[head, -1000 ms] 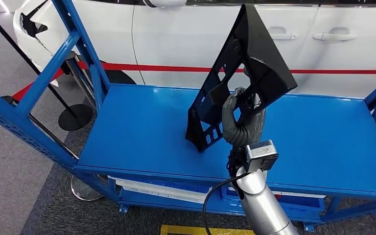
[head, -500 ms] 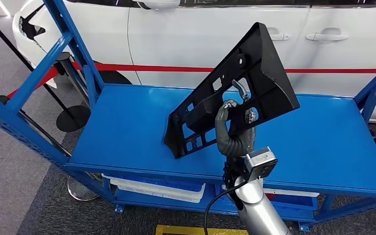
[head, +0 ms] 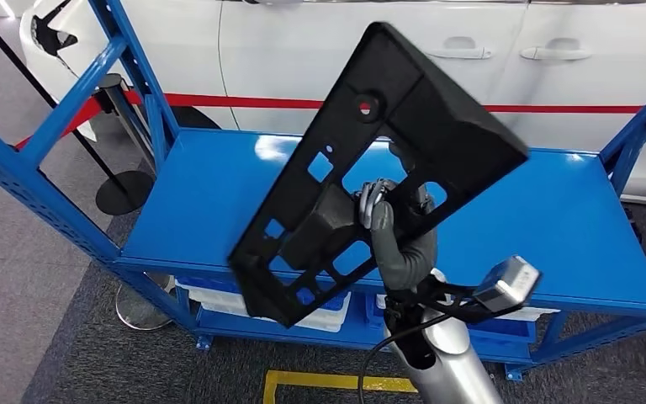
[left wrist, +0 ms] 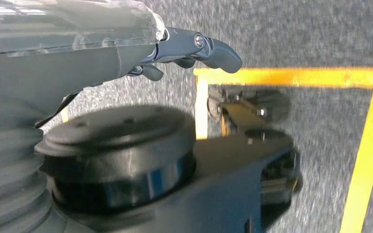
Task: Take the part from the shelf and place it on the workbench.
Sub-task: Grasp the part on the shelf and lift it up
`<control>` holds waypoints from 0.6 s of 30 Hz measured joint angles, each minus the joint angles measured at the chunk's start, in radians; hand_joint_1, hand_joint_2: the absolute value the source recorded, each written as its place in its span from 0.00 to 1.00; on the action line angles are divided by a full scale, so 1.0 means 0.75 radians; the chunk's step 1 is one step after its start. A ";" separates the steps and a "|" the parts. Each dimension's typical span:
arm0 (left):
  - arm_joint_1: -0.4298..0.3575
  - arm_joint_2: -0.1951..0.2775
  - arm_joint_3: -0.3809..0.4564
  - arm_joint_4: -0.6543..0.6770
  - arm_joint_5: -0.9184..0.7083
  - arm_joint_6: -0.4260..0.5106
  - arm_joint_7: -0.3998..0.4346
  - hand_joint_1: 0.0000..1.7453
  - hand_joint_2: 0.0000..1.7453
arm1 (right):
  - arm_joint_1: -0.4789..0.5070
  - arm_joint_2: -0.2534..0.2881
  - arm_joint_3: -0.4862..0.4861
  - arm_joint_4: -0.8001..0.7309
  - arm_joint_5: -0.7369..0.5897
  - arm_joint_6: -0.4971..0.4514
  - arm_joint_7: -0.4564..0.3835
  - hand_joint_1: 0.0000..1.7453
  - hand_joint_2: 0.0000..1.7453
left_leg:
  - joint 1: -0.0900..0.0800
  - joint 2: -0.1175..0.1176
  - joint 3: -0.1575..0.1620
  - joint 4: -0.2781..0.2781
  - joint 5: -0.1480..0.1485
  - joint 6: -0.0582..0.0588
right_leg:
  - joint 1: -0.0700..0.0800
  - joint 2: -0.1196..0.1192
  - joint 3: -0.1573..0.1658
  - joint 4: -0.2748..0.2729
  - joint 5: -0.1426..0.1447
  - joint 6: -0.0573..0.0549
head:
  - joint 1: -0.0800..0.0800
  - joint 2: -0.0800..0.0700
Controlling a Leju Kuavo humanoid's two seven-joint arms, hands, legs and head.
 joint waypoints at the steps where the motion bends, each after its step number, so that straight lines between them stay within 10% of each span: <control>1: 0.000 -0.001 0.000 0.000 -0.003 -0.002 0.002 0.00 1.00 | -0.004 0.005 -0.007 -0.035 -0.024 0.051 0.010 1.00 1.00 | 0.000 -0.002 -0.005 0.002 0.006 -0.009 | 0.006 0.005 -0.006 0.003 0.005 -0.014 | 0.000 0.000; 4: 0.003 -0.002 -0.001 0.000 -0.007 -0.005 0.006 0.00 1.00 | -0.011 0.016 -0.022 -0.106 -0.105 0.207 0.022 1.00 1.00 | 0.008 -0.007 -0.025 0.023 -0.010 -0.034 | 0.009 -0.001 -0.025 -0.007 0.025 -0.054 | 0.000 0.000; 8: 0.001 -0.003 -0.001 0.000 -0.009 -0.006 0.019 0.00 1.00 | -0.031 0.037 -0.049 -0.172 -0.218 0.434 0.079 1.00 1.00 | 0.013 -0.007 -0.112 0.296 -0.212 -0.042 | 0.018 -0.008 -0.073 -0.010 0.065 -0.084 | -0.002 0.000; 10: 0.001 -0.003 -0.001 0.000 -0.011 -0.007 0.028 0.00 1.00 | -0.046 0.044 -0.056 -0.186 -0.258 0.489 0.108 1.00 1.00 | 0.011 -0.007 -0.098 0.357 -0.230 -0.036 | 0.027 -0.010 -0.100 -0.007 0.085 -0.086 | -0.002 0.000; 14: -0.008 -0.002 -0.001 0.000 -0.014 -0.008 0.031 0.00 1.00 | -0.076 0.056 -0.063 -0.204 -0.313 0.563 0.137 1.00 1.00 | -0.008 -0.007 0.133 0.054 -0.143 -0.004 | 0.032 -0.011 -0.135 -0.004 0.121 -0.077 | -0.002 0.000; 18: -0.011 -0.002 -0.001 0.000 -0.017 -0.010 0.031 0.00 1.00 | -0.084 0.060 -0.063 -0.205 -0.386 0.659 0.161 1.00 1.00 | -0.019 -0.006 0.169 -0.047 -0.121 0.018 | 0.027 -0.018 -0.137 -0.019 0.157 -0.045 | -0.002 0.000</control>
